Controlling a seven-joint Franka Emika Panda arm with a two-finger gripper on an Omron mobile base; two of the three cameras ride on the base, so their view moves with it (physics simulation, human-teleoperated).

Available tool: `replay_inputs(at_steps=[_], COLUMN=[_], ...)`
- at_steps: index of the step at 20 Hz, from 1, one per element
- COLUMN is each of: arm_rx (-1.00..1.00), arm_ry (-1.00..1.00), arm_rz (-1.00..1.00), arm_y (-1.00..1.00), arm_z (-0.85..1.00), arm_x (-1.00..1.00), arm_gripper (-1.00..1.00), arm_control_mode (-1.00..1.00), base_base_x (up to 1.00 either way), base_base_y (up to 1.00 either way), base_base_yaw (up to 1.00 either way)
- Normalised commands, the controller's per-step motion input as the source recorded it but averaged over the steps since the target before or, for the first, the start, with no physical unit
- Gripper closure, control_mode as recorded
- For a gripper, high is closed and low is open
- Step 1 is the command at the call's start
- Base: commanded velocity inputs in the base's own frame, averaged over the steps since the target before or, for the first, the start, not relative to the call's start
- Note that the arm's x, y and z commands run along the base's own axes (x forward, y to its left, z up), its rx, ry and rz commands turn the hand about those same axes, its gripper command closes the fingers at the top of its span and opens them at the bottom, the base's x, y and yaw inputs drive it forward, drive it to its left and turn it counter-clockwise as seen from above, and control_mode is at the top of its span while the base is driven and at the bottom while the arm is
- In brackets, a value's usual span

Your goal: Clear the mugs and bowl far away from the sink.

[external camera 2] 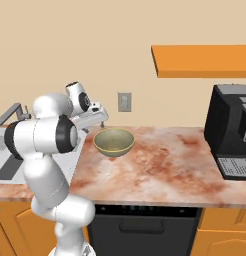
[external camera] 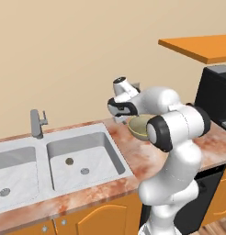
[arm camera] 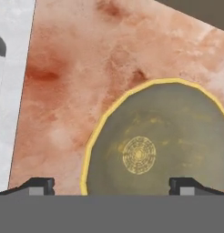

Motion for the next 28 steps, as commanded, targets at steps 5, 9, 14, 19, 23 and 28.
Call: replay_inputs(at_steps=[5,9,14,19,23,28], arm_rx=[0.0,0.0,0.0,0.0,0.0,0.0], arm_ry=[0.0,0.0,0.0,-0.01,-0.01,-0.01], arm_rz=[0.0,-0.03,-0.12,-0.11,-0.09,-0.06], arm_y=[0.27,0.09,-0.22,-0.09,0.0,-0.07], arm_z=[-0.5,-0.3,-0.08,-0.02,-0.16,-0.15], arm_x=[0.29,0.0,-0.11,-0.32,-0.36,-0.24], arm_gripper=[-1.0,-1.0,-1.0,-1.0,-1.0,-1.0], arm_control_mode=[-1.0,-1.0,-1.0,-1.0,-1.0,-1.0], base_base_x=[0.0,0.0,0.0,0.0,0.0,0.0], base_base_y=[0.0,0.0,0.0,0.0,0.0,0.0], base_base_yaw=[0.0,0.0,0.0,0.0,0.0,0.0])
